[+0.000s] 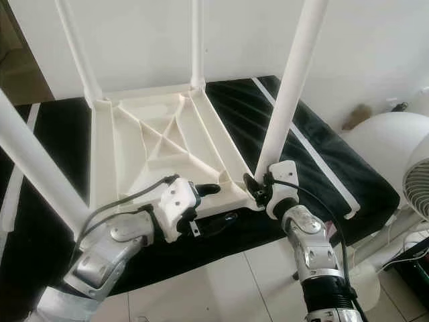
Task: Building children table
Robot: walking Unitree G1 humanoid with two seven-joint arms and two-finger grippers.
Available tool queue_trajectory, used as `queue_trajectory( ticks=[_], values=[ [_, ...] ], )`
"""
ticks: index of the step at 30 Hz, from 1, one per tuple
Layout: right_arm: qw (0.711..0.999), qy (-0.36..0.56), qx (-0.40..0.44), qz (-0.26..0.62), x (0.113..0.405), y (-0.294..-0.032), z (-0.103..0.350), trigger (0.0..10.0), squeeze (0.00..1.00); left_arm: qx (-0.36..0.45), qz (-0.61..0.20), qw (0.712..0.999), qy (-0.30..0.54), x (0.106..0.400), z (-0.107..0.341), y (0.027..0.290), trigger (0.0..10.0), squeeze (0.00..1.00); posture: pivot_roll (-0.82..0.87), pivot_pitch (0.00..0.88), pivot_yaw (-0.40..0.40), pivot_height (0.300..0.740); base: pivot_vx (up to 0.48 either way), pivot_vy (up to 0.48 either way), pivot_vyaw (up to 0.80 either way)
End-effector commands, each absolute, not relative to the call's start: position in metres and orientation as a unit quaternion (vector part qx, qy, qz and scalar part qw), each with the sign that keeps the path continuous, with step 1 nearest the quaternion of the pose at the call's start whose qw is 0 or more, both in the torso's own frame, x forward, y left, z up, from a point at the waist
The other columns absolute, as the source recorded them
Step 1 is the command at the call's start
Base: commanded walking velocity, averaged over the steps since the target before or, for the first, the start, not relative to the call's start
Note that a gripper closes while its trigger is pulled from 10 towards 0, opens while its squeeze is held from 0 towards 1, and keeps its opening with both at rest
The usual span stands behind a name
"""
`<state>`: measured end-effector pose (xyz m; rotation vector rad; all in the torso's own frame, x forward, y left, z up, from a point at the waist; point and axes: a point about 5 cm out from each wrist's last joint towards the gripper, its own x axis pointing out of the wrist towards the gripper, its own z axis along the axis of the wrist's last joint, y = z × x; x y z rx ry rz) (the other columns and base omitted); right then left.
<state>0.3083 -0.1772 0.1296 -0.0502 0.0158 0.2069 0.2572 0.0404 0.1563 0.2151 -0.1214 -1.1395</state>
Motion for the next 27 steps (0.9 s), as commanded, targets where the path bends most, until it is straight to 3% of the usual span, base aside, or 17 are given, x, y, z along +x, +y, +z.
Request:
queue_trajectory(
  ticks=[1, 7, 13, 21, 22, 27],
  values=[
    [0.998, 0.028, -0.022, 0.047, 0.305, -0.185, 0.123, 10.0, 0.00, 0.102, -0.555, 0.824, -0.050, 0.254, 0.153, 0.038, 10.0, 0.00, -0.07, 0.029, -0.019, 0.740, 0.000, 0.000, 0.00],
    [0.996, 0.032, 0.026, -0.082, 0.295, -0.169, 0.116, 10.0, 0.00, 0.099, -0.558, 0.822, -0.050, 0.254, 0.154, 0.037, 10.0, 0.00, -0.08, 0.031, -0.018, 0.740, 0.000, 0.000, 0.00],
    [0.992, 0.044, 0.051, -0.102, 0.295, -0.154, 0.114, 10.0, 0.00, 0.098, -0.561, 0.820, -0.051, 0.255, 0.154, 0.036, 10.0, 0.00, -0.08, 0.031, -0.013, 0.740, 0.000, 0.000, 0.00],
    [0.991, 0.037, 0.046, -0.118, 0.294, -0.158, 0.121, 10.0, 0.00, 0.099, -0.563, 0.819, -0.051, 0.256, 0.155, 0.036, 10.0, 0.00, -0.08, 0.030, -0.011, 0.740, 0.000, 0.000, 0.00],
    [0.992, 0.024, 0.046, -0.113, 0.294, -0.159, 0.125, 10.0, 1.00, 0.099, -0.563, 0.819, -0.052, 0.256, 0.155, 0.036, 10.0, 0.00, -0.08, 0.029, -0.010, 0.740, 0.000, 0.000, 0.00],
    [0.994, -0.007, 0.044, -0.098, 0.289, -0.158, 0.131, 10.0, 1.00, 0.100, -0.562, 0.819, -0.051, 0.256, 0.156, 0.038, 10.0, 0.00, -0.07, 0.028, -0.011, 0.740, 0.000, 0.000, 0.00]
  ],
)
